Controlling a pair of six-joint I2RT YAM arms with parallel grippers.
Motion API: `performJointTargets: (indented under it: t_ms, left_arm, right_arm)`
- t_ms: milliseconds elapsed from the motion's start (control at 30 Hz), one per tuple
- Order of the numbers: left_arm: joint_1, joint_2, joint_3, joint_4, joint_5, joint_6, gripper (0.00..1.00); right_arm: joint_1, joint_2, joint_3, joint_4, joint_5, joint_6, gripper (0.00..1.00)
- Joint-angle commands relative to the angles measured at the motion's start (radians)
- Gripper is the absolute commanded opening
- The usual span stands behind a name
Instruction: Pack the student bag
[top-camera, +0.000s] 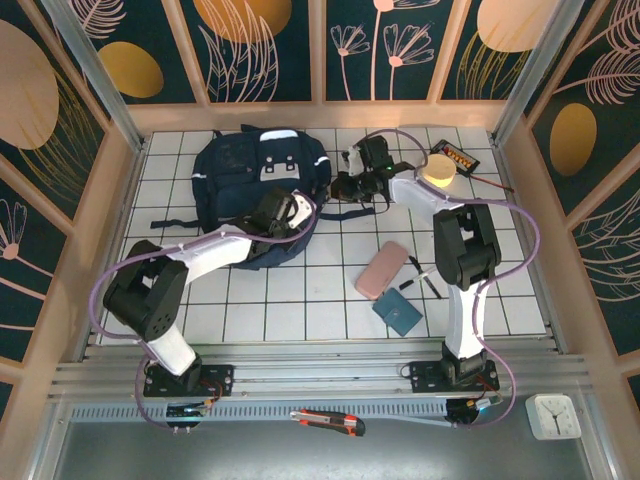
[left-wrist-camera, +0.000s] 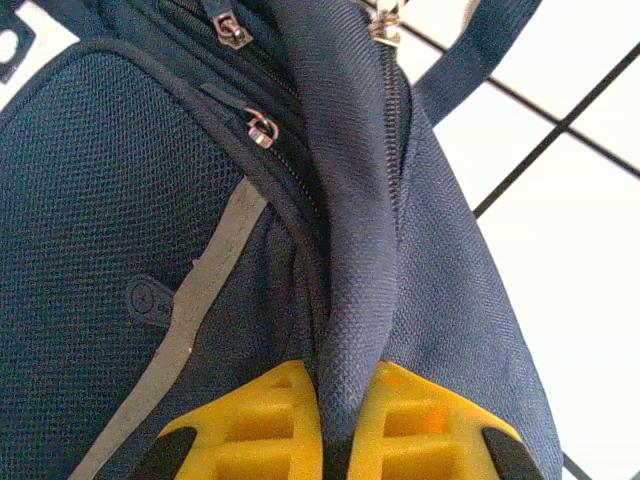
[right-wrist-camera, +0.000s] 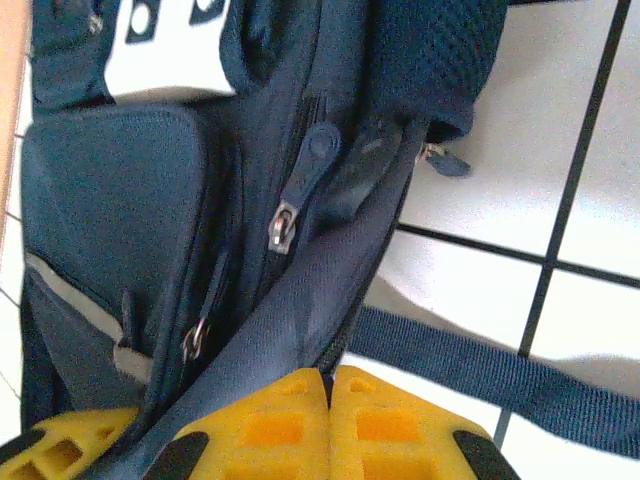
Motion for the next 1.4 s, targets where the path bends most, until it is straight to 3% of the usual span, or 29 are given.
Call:
performJointTargets:
  t_ms: [0, 167, 433, 567, 600, 667, 700, 733, 833, 933, 967, 1167, 1367]
  left_arm:
    - [0.009, -0.041, -0.029, -0.145, 0.099, -0.001, 0.0]
    - [0.009, -0.062, -0.059, -0.177, 0.124, 0.009, 0.0]
    - [0.009, -0.063, -0.061, -0.203, 0.043, 0.007, 0.0]
    - [0.01, -0.061, -0.048, -0.195, 0.052, 0.002, 0.0]
    - [0.01, -0.058, -0.043, -0.195, 0.056, 0.0, 0.0]
    - [0.01, -0.054, -0.041, -0.201, 0.06, 0.002, 0.0]
    - [0.009, -0.055, -0.027, -0.204, 0.061, 0.004, 0.0]
    - [0.009, -0.057, -0.011, -0.207, 0.058, 0.006, 0.0]
    - [0.009, -0.077, -0.005, -0.225, 0.05, 0.023, 0.0]
    - [0.011, -0.115, -0.011, -0.236, 0.037, 0.031, 0.0]
    - [0.011, -0.129, -0.014, -0.238, 0.037, 0.032, 0.0]
    - [0.012, -0.158, -0.011, -0.234, 0.067, 0.018, 0.0]
    - [0.013, -0.174, 0.001, -0.247, 0.068, 0.021, 0.0]
  right_arm:
    - [-0.074, 0.045, 0.055, 0.118, 0.035, -0.025, 0.0]
    - [-0.096, 0.109, 0.11, 0.142, 0.018, -0.024, 0.0]
    - [-0.134, 0.089, 0.08, 0.212, 0.033, 0.009, 0.0]
    - [-0.14, 0.101, 0.068, 0.236, -0.088, 0.044, 0.0]
    - [-0.133, 0.099, 0.059, 0.24, -0.136, 0.053, 0.06]
    - [-0.108, 0.069, 0.017, 0.216, -0.169, 0.022, 0.38]
    - [-0.091, 0.039, -0.019, 0.2, -0.145, 0.0, 0.49]
    - [-0.078, 0.009, -0.073, 0.206, -0.137, -0.028, 0.53]
    - [-0.039, -0.082, -0.234, 0.229, -0.093, -0.169, 0.57]
    - [0.01, -0.203, -0.461, 0.407, -0.129, -0.429, 0.57]
    - [0.03, -0.226, -0.494, 0.418, -0.112, -0.519, 0.61]
    - [0.071, -0.11, -0.388, 0.311, -0.095, -0.656, 0.64]
    - [0.091, -0.031, -0.307, 0.358, -0.051, -0.627, 0.65]
